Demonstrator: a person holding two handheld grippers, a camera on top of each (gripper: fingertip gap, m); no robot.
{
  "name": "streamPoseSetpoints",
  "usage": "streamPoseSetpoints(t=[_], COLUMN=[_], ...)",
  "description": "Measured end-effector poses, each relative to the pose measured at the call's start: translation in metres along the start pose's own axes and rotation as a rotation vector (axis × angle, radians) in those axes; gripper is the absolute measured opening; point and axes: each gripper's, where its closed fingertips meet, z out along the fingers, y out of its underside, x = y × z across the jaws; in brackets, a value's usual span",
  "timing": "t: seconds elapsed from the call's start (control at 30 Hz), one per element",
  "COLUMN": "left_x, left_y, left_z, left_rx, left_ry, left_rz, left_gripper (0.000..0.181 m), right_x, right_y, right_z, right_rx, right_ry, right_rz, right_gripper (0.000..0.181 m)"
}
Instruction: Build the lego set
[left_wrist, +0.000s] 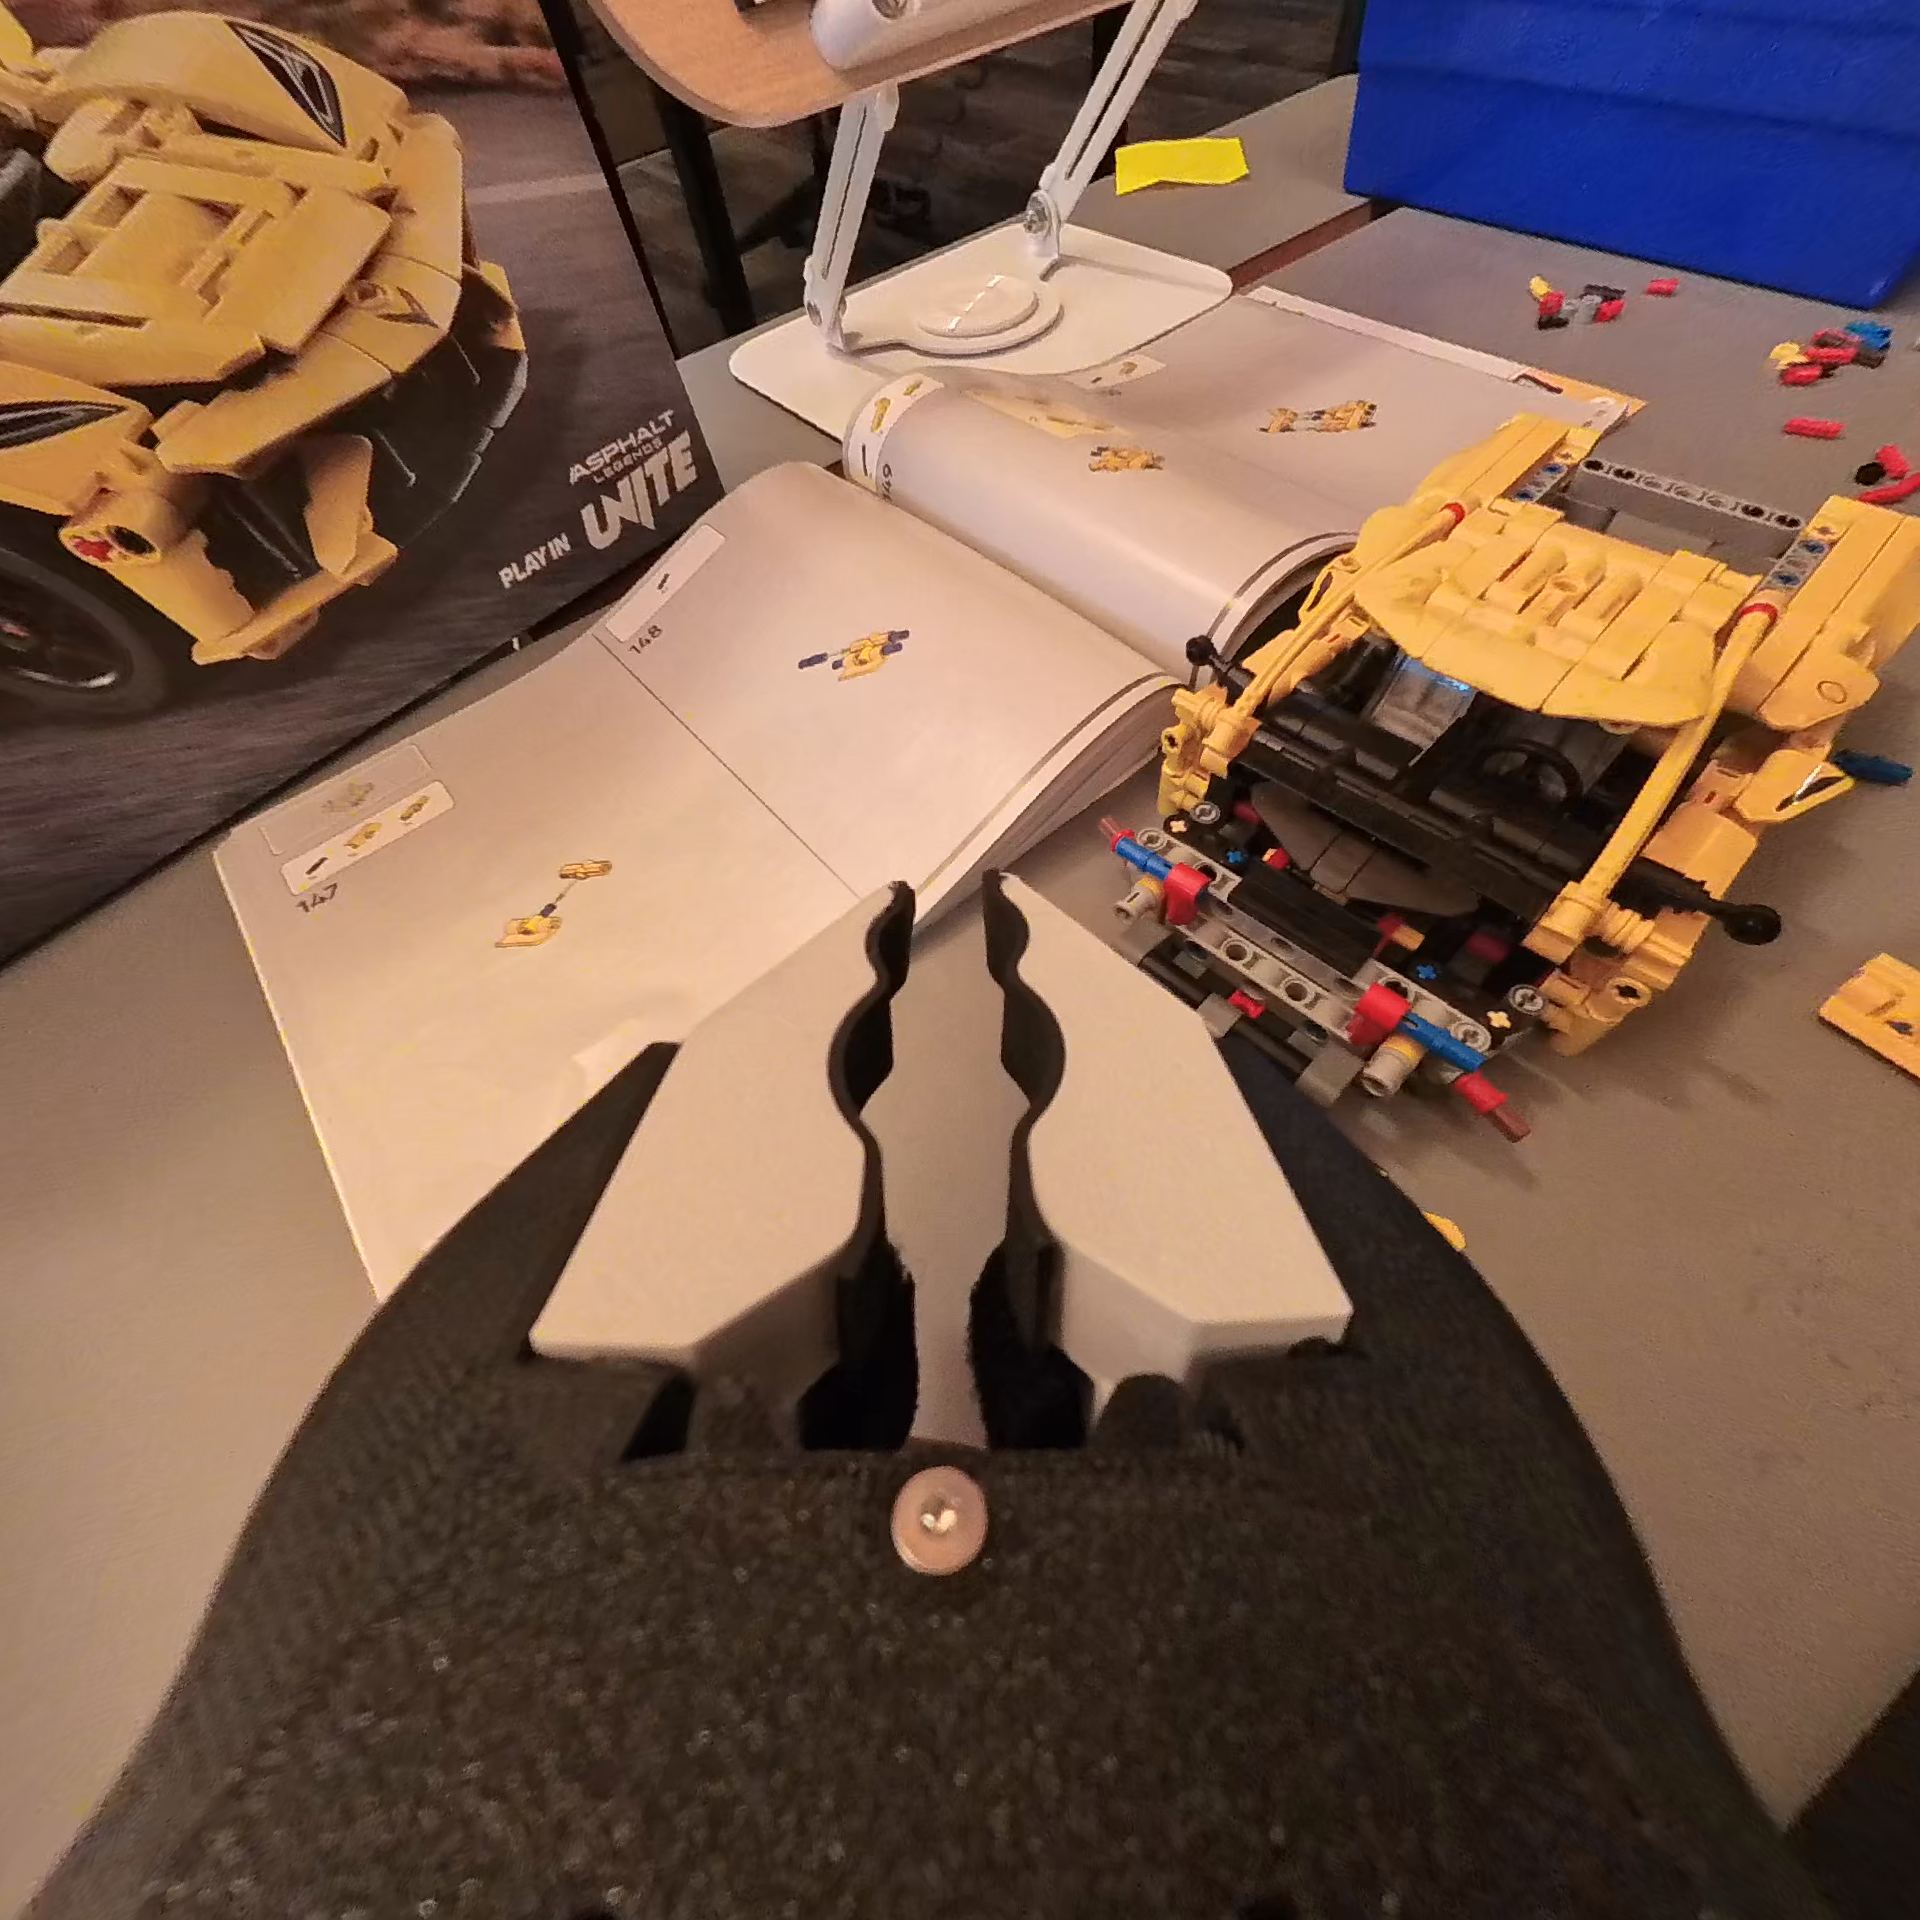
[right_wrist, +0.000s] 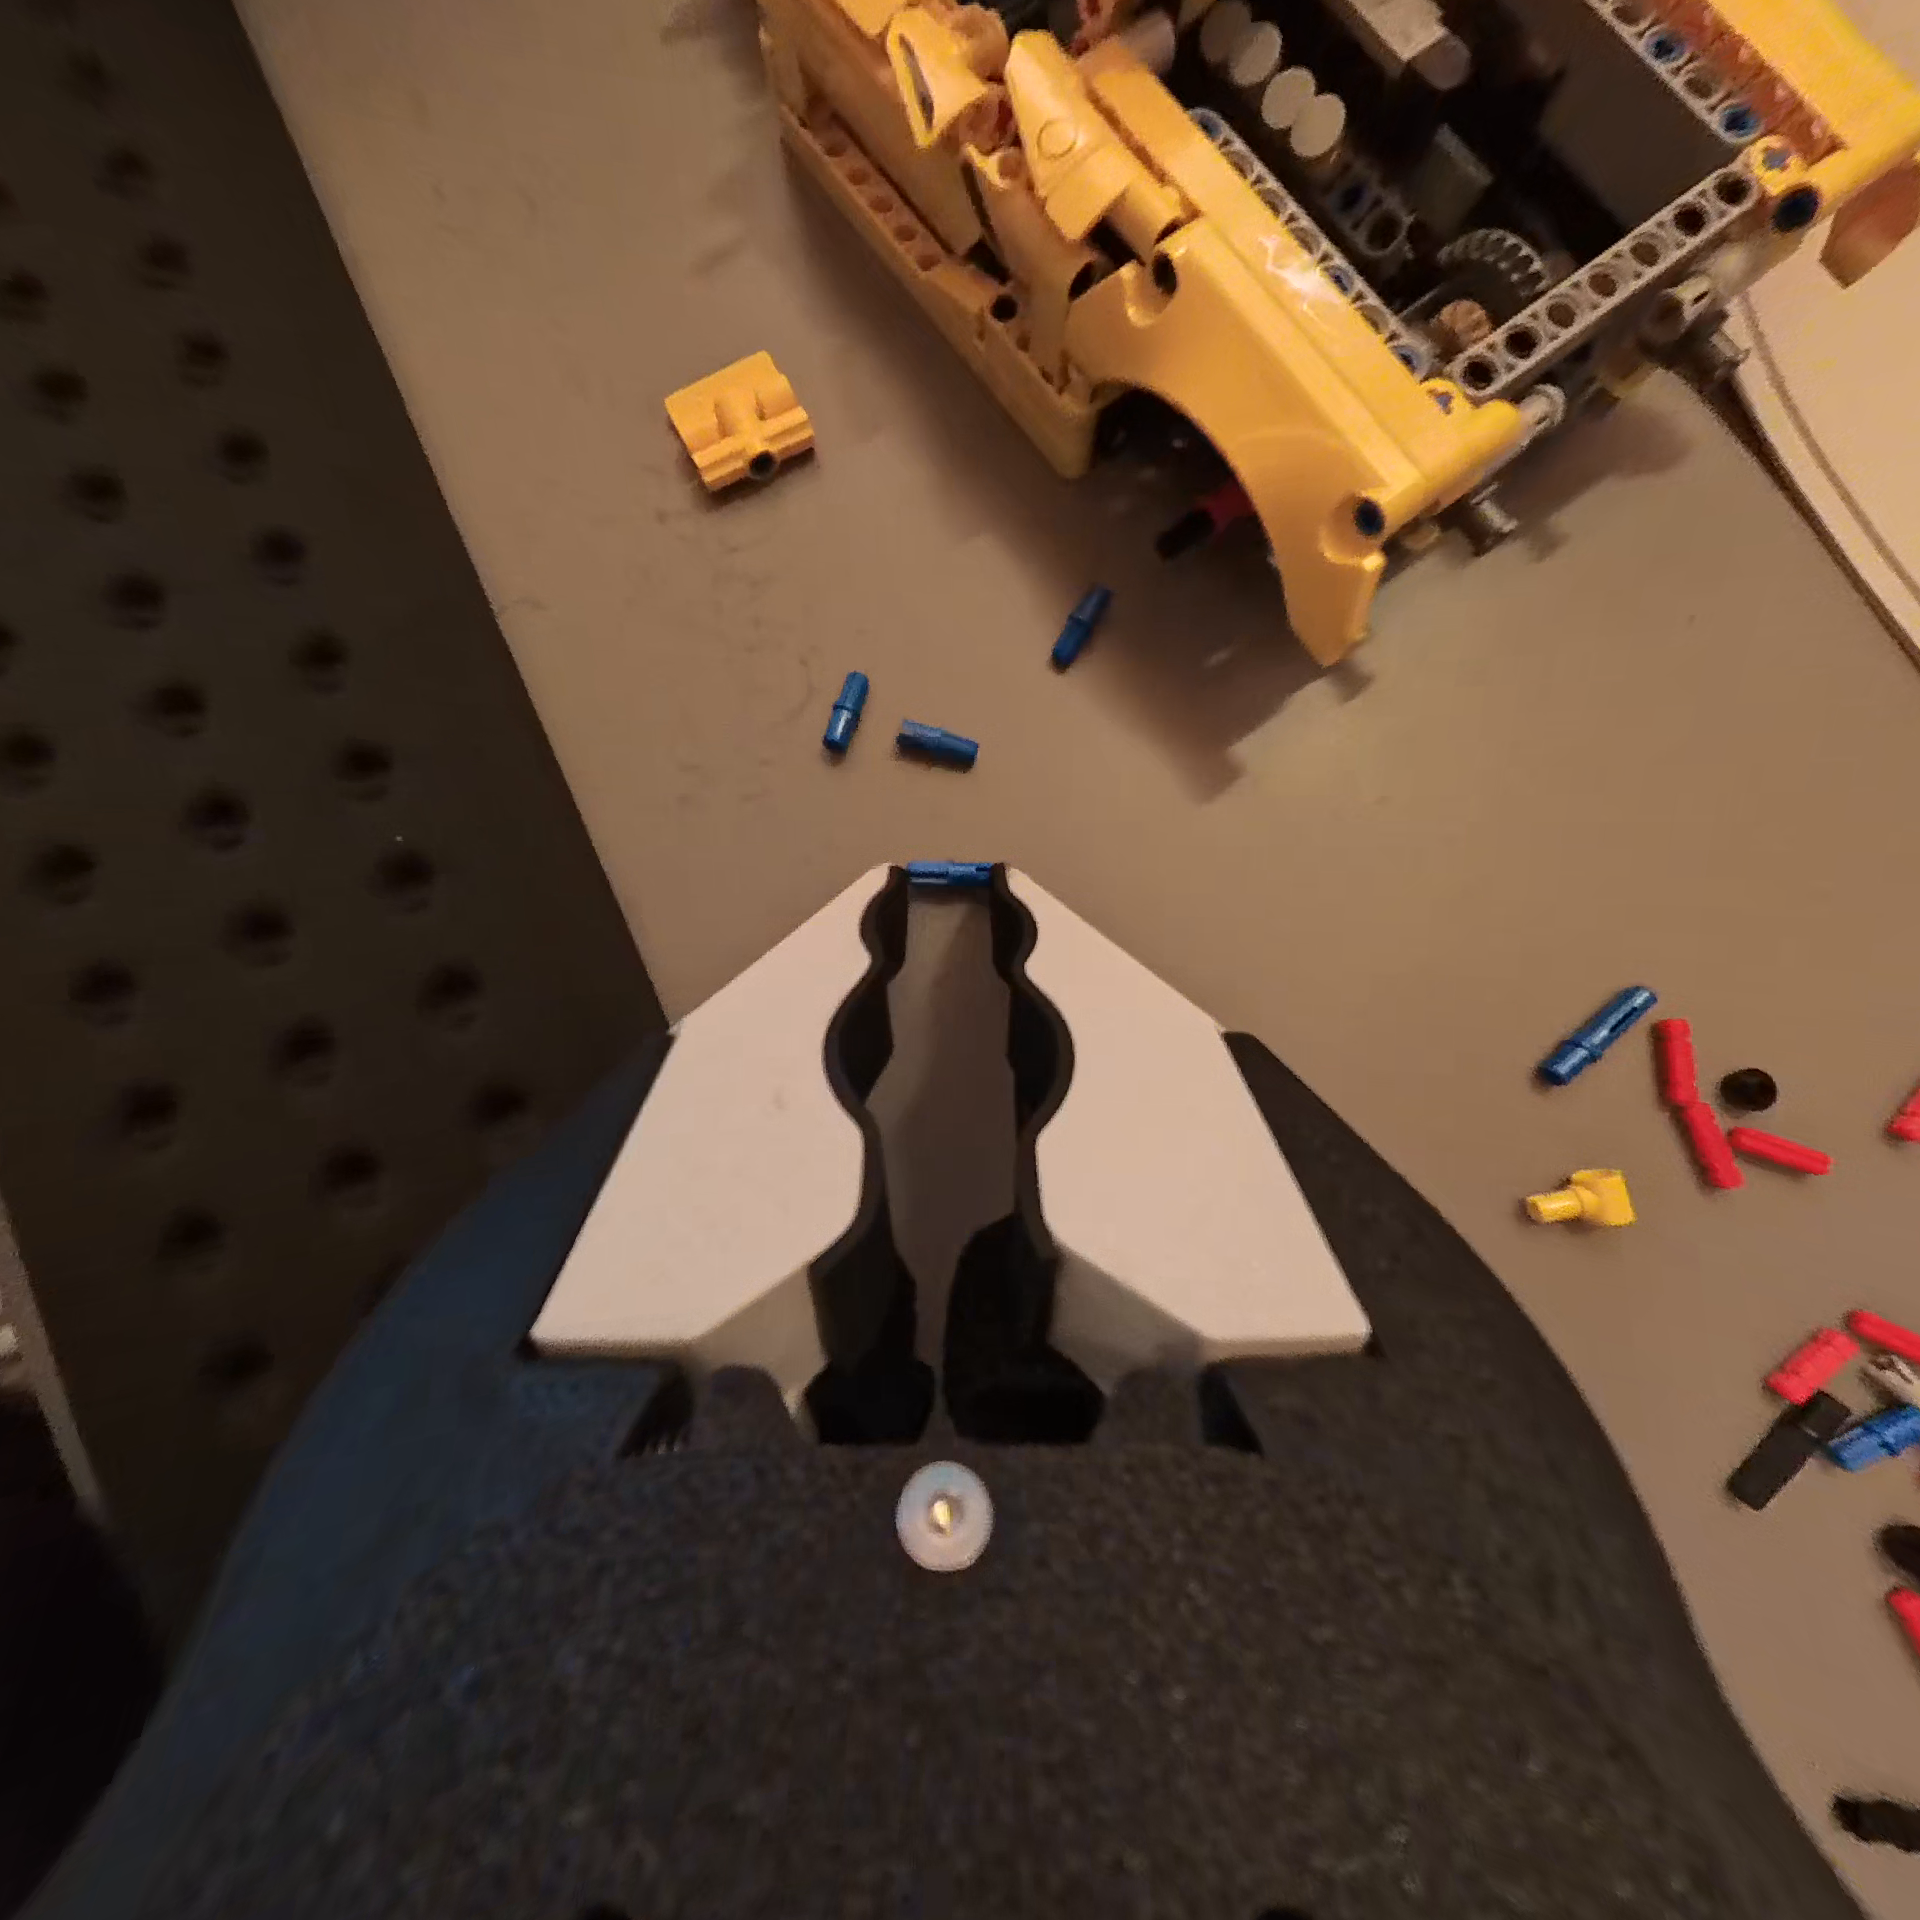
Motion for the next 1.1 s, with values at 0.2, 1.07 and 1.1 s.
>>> streamPoseSetpoints(t=[0.2, 1.07, 1.1], left_x=[-0.001, 0.039, 0.047], left_y=[-0.001, -0.049, -0.058], left_z=[-0.001, -0.03, -0.037], left_rx=[0.006, 0.232, 0.263], left_ry=[-0.002, 0.377, 0.437], left_rz=[-0.005, -0.389, -0.48], left_gripper=[0.013, 0.013, 0.013], right_x=[0.003, -0.043, -0.042], right_y=[-0.01, -0.068, -0.07], right_z=[-0.003, 0.057, 0.057], right_rx=[0.047, 0.042, 0.043], right_ry=[0.014, -0.206, -0.182], right_rz=[0.016, -0.326, -0.341], right_gripper=[0.025, 0.023, 0.023])
